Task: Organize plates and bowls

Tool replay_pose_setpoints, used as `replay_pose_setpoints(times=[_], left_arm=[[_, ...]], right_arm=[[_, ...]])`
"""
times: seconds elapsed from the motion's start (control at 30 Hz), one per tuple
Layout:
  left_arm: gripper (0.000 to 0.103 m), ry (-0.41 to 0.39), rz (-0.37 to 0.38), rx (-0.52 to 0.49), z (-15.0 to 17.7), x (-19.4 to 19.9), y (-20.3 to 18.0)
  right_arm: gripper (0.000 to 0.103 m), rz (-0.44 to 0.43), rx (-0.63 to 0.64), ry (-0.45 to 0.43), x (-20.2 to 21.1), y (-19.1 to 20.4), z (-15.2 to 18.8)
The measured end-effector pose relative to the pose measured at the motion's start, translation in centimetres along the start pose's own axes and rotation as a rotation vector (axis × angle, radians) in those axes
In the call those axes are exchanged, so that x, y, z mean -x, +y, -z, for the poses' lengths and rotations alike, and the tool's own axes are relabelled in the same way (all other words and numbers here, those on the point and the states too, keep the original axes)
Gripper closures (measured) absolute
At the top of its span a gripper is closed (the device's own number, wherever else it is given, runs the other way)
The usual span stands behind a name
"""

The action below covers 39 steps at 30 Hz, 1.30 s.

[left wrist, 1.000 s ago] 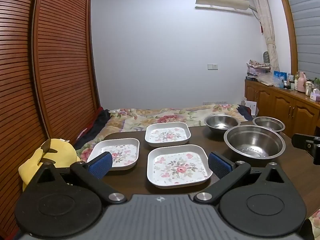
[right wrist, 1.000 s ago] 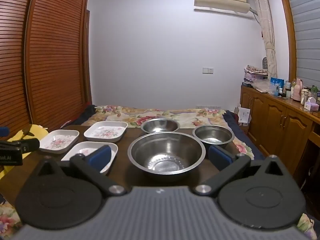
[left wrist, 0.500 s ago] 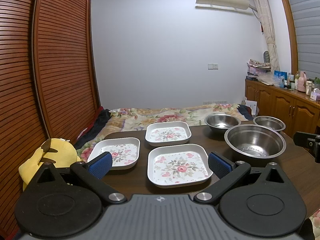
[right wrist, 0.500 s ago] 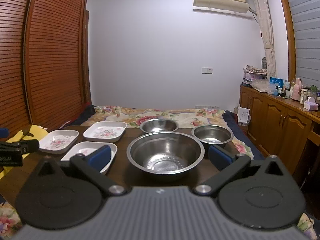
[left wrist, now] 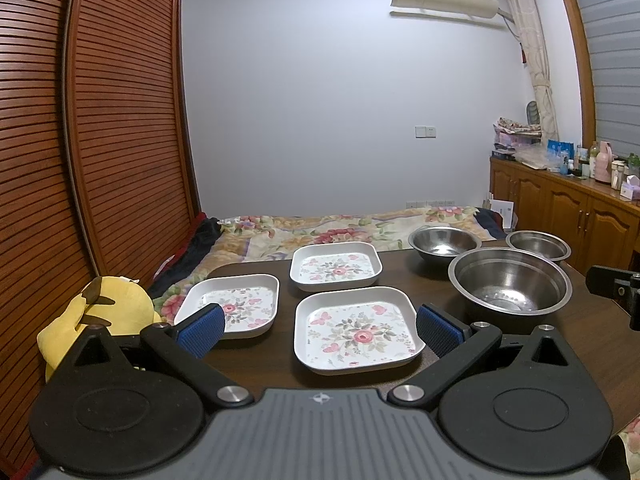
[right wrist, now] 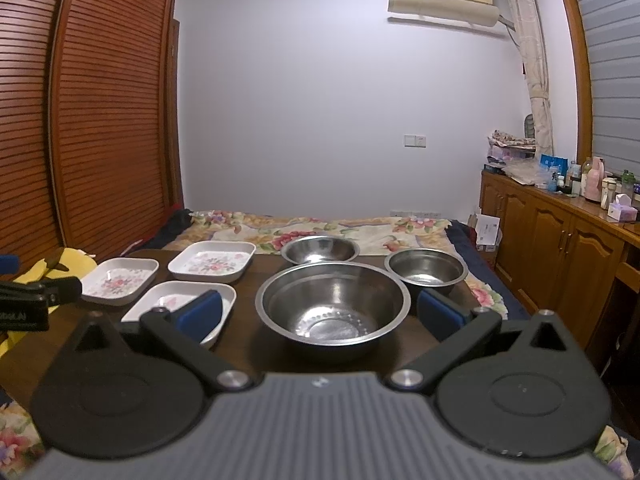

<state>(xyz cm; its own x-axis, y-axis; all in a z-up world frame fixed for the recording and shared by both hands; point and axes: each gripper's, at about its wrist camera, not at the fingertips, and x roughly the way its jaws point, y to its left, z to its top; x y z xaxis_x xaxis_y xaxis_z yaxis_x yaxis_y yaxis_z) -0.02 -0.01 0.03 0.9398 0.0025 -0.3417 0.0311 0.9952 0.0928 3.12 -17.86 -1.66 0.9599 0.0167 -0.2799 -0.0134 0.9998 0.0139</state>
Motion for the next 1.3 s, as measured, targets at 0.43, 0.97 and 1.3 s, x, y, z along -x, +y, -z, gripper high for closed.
replay_pose_setpoints(times=[0.43, 0.97, 1.3], left_arm=[[0.0, 0.001, 0.001, 0.0, -0.01, 0.0, 0.01], [0.0, 0.007, 0.002, 0.0, 0.4, 0.03, -0.03], [0.0, 0.009, 0.002, 0.0, 0.28, 0.02, 0.13]], right_arm=[[0.0, -0.001, 0.0, -0.009, 0.05, 0.17, -0.14], [0.0, -0.002, 0.004, -0.011, 0.03, 0.14, -0.08], [0.0, -0.002, 0.005, -0.013, 0.08, 0.15, -0.01]])
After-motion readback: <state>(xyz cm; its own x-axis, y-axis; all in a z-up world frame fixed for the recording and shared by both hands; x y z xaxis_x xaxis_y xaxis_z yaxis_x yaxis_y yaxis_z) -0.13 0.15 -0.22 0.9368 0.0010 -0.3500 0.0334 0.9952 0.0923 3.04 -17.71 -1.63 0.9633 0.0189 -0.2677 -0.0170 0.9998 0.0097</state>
